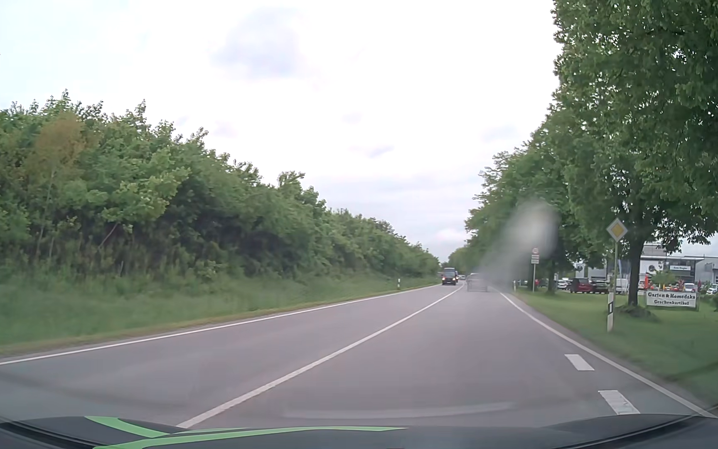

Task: Follow the waypoints while adhering to traffic rules and regulations

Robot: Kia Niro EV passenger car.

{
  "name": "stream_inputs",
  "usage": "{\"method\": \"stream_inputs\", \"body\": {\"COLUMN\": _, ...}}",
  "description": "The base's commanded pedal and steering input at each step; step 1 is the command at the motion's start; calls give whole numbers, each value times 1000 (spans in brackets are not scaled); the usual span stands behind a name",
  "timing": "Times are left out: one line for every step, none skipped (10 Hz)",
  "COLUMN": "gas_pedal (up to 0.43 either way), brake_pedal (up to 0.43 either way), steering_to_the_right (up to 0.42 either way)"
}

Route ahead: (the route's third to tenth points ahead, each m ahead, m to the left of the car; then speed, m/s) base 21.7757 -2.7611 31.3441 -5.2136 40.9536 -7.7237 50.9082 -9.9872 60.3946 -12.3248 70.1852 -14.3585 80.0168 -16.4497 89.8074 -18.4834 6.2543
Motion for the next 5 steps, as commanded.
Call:
{"method": "stream_inputs", "body": {"gas_pedal": 441, "brake_pedal": 0, "steering_to_the_right": 193}}
{"method": "stream_inputs", "body": {"gas_pedal": 441, "brake_pedal": 0, "steering_to_the_right": 173}}
{"method": "stream_inputs", "body": {"gas_pedal": 449, "brake_pedal": 0, "steering_to_the_right": 156}}
{"method": "stream_inputs", "body": {"gas_pedal": 449, "brake_pedal": 0, "steering_to_the_right": 142}}
{"method": "stream_inputs", "body": {"gas_pedal": 449, "brake_pedal": 0, "steering_to_the_right": 126}}
